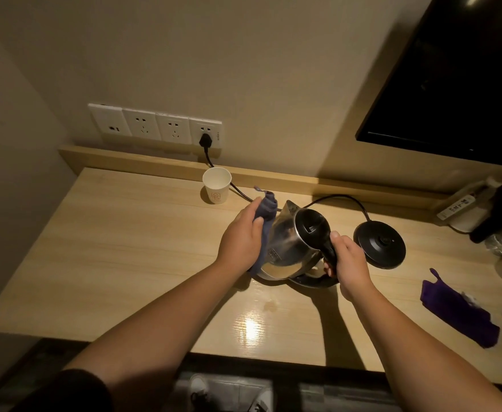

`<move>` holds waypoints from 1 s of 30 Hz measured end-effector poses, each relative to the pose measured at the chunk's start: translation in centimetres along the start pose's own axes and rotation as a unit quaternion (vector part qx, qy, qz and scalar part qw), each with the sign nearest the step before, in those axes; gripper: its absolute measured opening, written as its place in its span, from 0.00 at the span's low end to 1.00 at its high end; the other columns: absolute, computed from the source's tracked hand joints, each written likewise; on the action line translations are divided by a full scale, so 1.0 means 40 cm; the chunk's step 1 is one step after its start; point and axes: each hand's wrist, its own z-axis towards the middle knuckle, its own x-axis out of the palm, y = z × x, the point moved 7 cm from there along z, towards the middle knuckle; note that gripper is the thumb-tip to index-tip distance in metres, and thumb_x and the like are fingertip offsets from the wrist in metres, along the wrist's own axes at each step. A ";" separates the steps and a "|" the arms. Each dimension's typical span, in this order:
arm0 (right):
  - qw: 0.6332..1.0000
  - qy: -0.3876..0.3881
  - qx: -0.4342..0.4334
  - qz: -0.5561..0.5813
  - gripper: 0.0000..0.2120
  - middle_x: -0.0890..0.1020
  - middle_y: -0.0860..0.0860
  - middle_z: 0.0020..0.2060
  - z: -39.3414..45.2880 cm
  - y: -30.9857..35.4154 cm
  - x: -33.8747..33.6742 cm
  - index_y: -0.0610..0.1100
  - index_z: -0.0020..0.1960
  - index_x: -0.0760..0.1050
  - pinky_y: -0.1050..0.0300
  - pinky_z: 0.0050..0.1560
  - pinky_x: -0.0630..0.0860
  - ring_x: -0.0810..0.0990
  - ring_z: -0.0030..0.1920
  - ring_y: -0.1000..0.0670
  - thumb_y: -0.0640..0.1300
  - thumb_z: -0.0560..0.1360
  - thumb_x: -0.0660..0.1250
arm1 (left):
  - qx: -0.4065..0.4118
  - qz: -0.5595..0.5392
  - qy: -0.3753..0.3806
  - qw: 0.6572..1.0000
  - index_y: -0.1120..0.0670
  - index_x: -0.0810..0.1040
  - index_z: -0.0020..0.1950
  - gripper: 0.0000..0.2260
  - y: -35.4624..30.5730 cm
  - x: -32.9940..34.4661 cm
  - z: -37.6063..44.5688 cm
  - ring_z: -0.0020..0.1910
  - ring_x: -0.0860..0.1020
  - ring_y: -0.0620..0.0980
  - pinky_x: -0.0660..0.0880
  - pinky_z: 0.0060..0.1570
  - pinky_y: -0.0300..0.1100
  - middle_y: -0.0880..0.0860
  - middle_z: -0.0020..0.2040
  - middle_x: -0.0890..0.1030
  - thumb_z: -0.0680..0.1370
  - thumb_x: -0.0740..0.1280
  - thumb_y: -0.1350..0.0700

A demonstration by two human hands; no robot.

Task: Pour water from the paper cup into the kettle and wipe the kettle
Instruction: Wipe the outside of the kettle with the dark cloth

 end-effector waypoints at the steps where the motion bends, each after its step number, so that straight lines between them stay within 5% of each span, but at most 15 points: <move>1: 1.000 0.004 -0.002 0.000 0.17 0.78 0.44 0.40 0.005 -0.004 -0.005 0.45 0.46 0.75 0.48 0.46 0.74 0.76 0.43 0.45 0.57 0.82 0.58 | 0.017 0.021 0.010 1.000 0.44 0.61 0.76 0.20 -0.013 0.014 0.000 0.66 0.72 0.47 0.67 0.57 0.36 0.46 0.69 0.72 0.84 0.56 0.53; 6: 1.000 0.017 0.009 0.009 0.19 0.77 0.42 0.40 0.035 -0.029 -0.026 0.45 0.47 0.76 0.48 0.44 0.73 0.75 0.42 0.43 0.59 0.81 0.58 | 0.086 0.100 0.045 0.990 0.45 0.58 0.77 0.21 -0.058 0.105 -0.015 0.71 0.66 0.47 0.67 0.66 0.42 0.46 0.74 0.67 0.84 0.54 0.51; 12: 0.999 0.033 0.023 0.022 0.21 0.77 0.41 0.40 0.058 -0.042 -0.035 0.45 0.48 0.77 0.51 0.40 0.72 0.75 0.39 0.44 0.62 0.78 0.59 | 0.084 0.115 0.044 0.989 0.48 0.53 0.79 0.23 -0.035 0.164 0.002 0.76 0.45 0.40 0.49 0.76 0.46 0.45 0.79 0.55 0.83 0.48 0.45; 21: 0.994 0.049 0.044 0.090 0.21 0.74 0.44 0.32 0.067 -0.063 -0.047 0.38 0.52 0.75 0.53 0.32 0.69 0.70 0.28 0.48 0.57 0.81 0.58 | 0.084 0.103 0.030 0.991 0.50 0.64 0.75 0.20 -0.035 0.188 0.034 0.71 0.65 0.44 0.65 0.70 0.45 0.47 0.73 0.68 0.84 0.51 0.49; 25: 0.992 0.051 0.051 0.105 0.20 0.73 0.45 0.30 0.071 -0.066 -0.051 0.38 0.51 0.75 0.54 0.32 0.69 0.70 0.27 0.49 0.56 0.82 0.58 | 0.064 0.061 0.024 0.996 0.51 0.71 0.67 0.16 -0.013 0.172 0.049 0.59 0.71 0.41 0.69 0.58 0.37 0.47 0.62 0.75 0.83 0.51 0.52; 30: 0.994 0.066 0.029 0.077 0.20 0.73 0.43 0.31 0.078 -0.053 -0.047 0.38 0.49 0.75 0.52 0.33 0.69 0.70 0.28 0.48 0.56 0.82 0.58 | -0.107 -0.002 0.044 0.993 0.55 0.74 0.48 0.14 0.124 0.138 0.075 0.45 0.76 0.52 0.71 0.44 0.46 0.54 0.44 0.78 0.83 0.53 0.51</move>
